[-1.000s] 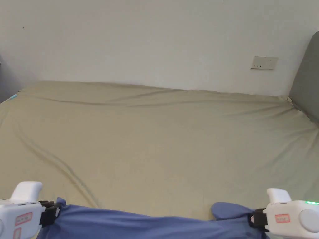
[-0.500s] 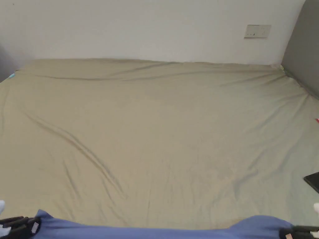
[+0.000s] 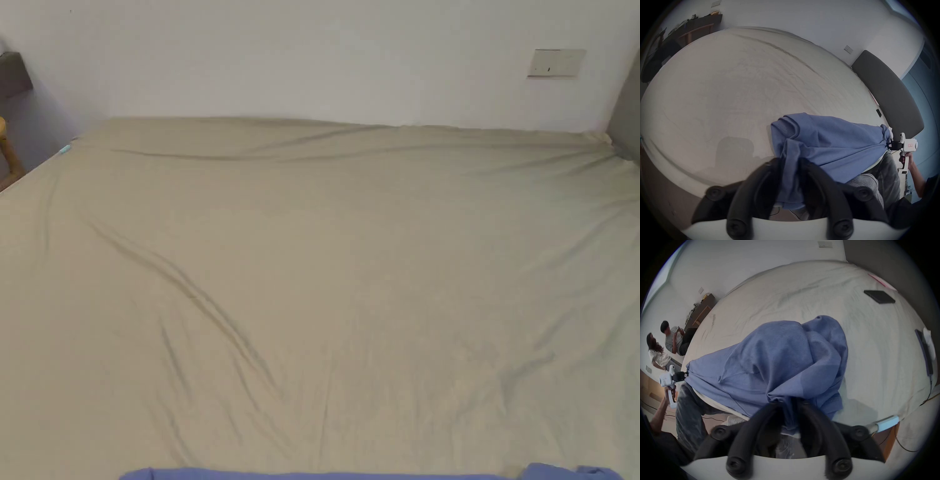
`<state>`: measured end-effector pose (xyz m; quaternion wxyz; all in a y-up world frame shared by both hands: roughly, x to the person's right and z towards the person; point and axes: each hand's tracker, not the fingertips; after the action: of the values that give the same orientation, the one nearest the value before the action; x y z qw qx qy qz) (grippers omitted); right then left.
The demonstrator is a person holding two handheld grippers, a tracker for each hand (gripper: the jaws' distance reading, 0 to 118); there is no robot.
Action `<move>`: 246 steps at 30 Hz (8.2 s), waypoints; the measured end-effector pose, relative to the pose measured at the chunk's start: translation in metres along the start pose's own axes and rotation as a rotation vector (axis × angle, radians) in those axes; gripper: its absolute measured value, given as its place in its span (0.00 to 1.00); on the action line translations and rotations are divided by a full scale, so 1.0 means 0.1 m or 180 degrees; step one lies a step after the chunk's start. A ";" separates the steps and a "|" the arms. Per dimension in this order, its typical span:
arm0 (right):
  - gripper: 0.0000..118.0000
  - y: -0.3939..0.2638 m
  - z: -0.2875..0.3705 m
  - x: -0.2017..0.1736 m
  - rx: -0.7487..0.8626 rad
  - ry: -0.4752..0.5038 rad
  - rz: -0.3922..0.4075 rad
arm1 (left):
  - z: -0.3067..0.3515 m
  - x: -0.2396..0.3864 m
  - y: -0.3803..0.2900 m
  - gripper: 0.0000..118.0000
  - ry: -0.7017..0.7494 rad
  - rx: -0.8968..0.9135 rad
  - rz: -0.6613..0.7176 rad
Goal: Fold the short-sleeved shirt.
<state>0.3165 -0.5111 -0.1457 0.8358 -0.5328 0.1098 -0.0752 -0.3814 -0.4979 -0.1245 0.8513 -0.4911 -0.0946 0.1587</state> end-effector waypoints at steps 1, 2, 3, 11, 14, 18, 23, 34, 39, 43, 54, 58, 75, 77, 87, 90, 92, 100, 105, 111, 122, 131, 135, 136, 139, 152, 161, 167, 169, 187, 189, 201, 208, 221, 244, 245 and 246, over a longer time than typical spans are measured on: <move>0.22 -0.03 0.07 -0.07 0.0015 -0.0084 0.0059 | 0.05 -0.02 0.02 0.29 -0.0011 -0.0004 0.0014; 0.33 -0.04 0.16 -0.09 0.0031 -0.0171 0.0097 | 0.12 -0.06 0.04 0.45 0.0003 0.0012 0.0025; 0.54 -0.06 0.25 -0.11 0.0047 -0.0276 0.0155 | 0.20 -0.11 0.07 0.69 -0.0015 0.0125 0.0071; 0.61 -0.15 1.45 -0.60 0.1411 -0.0522 0.0366 | 0.12 -0.68 0.33 0.95 -0.0926 0.0143 0.1027; 0.47 -0.06 1.72 -0.90 0.1946 -0.0361 0.0240 | -0.29 -0.74 0.33 0.94 -0.1489 -0.0414 0.1319; 0.01 0.00 1.90 -1.29 0.2384 -0.0290 0.0174 | -0.55 -0.46 0.29 0.94 -0.2056 -0.0564 0.1230; 0.01 -0.06 1.86 -1.59 0.2347 0.0071 0.0252 | -0.75 -0.47 0.32 0.54 -0.2365 -0.0385 0.1626; 0.01 -0.26 1.65 -1.63 0.1966 -0.0026 0.0179 | -0.66 -0.77 0.38 0.08 -0.1347 -0.0324 0.0983; 0.01 -0.31 1.81 -1.44 0.2124 -0.0122 -0.0015 | -0.42 -0.57 0.50 0.08 -0.1188 -0.0232 0.0896; 0.01 -0.33 1.90 -1.29 0.2205 -0.0168 -0.0225 | -0.23 -0.74 0.68 0.08 -0.0884 -0.0156 0.0751; 0.01 -0.23 1.92 -1.28 0.2297 -0.0239 -0.0065 | 1.24 -0.88 0.97 0.08 0.0685 0.0240 0.0723; 0.01 -0.09 1.97 -1.48 0.2391 -0.0268 0.0229 | 1.15 -0.40 1.05 0.08 0.0110 0.0143 0.0379; 0.01 -0.25 1.94 -1.59 0.2264 -0.0184 0.0322 | -0.84 0.75 0.71 0.83 -0.0967 -0.0655 0.0079; 0.01 -0.28 1.94 -1.54 0.2272 -0.0199 0.0248 | -0.63 0.80 0.72 0.88 -0.0999 -0.0502 0.0246; 0.01 -0.44 1.84 -1.36 0.2162 -0.0174 -0.0024 | -0.18 0.92 0.68 0.59 0.0541 0.0194 0.0341; 0.01 -0.46 1.82 -1.34 0.2127 -0.0188 -0.0061 | -0.55 1.31 0.60 0.55 0.0484 -0.0206 -0.0130; 0.01 -0.48 1.82 -1.34 0.2129 -0.0174 -0.0101 | -0.70 1.51 0.50 0.55 0.0014 -0.0461 -0.0140; 0.01 -0.51 1.85 -1.33 0.2146 -0.0135 -0.0156 | -0.43 1.33 0.45 0.56 -0.0816 -0.0257 0.0734; 0.01 -0.49 1.84 -1.33 0.2150 -0.0134 -0.0139 | 0.19 0.55 0.56 0.94 -0.1090 0.0561 0.1201; 0.01 -0.48 1.83 -1.37 0.2125 -0.0094 -0.0080 | 0.06 -0.27 0.67 0.97 -0.0567 0.0067 0.1324; 0.01 -0.47 1.82 -1.36 0.2022 -0.0230 -0.0121 | -0.30 0.23 0.48 0.14 -0.0575 -0.0273 0.0680; 0.01 -0.43 1.76 -1.50 0.1974 -0.0228 -0.0020 | -0.40 -0.38 0.55 0.12 -0.0513 -0.0029 0.0829; 0.01 -0.45 1.73 -1.49 0.1988 -0.0204 -0.0024 | -0.20 -0.42 0.54 0.12 -0.0289 0.0041 0.0815; 0.01 -0.45 1.71 -1.49 0.1983 -0.0204 -0.0038 | -0.12 -0.43 0.56 0.12 -0.0137 0.0108 0.0737; 0.01 -0.47 1.67 -1.49 0.1967 -0.0238 -0.0057 | 0.15 -0.62 0.60 0.12 0.0244 0.0316 0.0774; 0.01 -0.48 1.60 -1.44 0.1958 -0.0167 -0.0081 | 0.39 1.15 0.95 0.12 0.0096 0.0074 -0.0393; 0.01 -0.61 1.70 -1.36 0.1937 -0.0265 -0.0126 | -1.01 1.85 0.69 0.23 0.0079 -0.0729 -0.0827; 0.01 -0.72 1.76 -1.19 0.1962 -0.0351 -0.0291 | -0.59 1.53 0.74 0.94 -0.0699 -0.0296 0.0030; 0.01 -0.74 1.75 -1.13 0.1966 -0.0360 -0.0336 | -0.21 1.46 0.80 0.94 -0.0416 0.0372 0.0062; 0.01 -0.84 1.75 -1.01 0.1923 -0.0372 -0.0561 | -1.26 2.82 -0.04 0.74 0.1227 -0.0023 -0.1366; 0.01 -0.84 1.76 -0.99 0.1917 -0.0391 -0.0554 | -1.15 2.73 -0.02 0.74 0.1033 -0.0020 -0.1205; 0.01 -0.23 1.68 -1.38 0.2107 -0.0041 0.0001 | 0.88 1.09 0.36 0.79 -0.0815 0.1134 0.0943; 0.01 0.42 0.91 -2.31 0.1806 0.1040 0.0428 | 1.27 0.75 -0.05 0.00 0.0355 0.1145 0.0573; 0.01 0.46 -1.51 -2.97 -0.0005 0.1578 0.0016 | 1.05 0.47 0.08 0.87 0.0207 0.0789 0.0798; 0.02 0.41 -1.64 -2.75 0.0067 0.1984 -0.0256 | -0.86 0.36 0.68 0.39 -0.0764 -0.0652 -0.0055; 0.02 0.43 -1.63 -2.77 0.0071 0.1945 -0.0293 | -0.89 0.30 0.67 0.39 -0.0736 -0.0639 0.0108; 0.02 0.43 -1.59 -2.79 0.0058 0.1921 -0.0303 | -0.91 0.25 0.68 0.39 -0.0757 -0.0632 0.0238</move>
<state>0.0057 -0.5643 -0.2210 0.7656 -0.4834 0.3273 -0.2701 -0.3414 -0.5310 -0.2288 0.7748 -0.5539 -0.1916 0.2372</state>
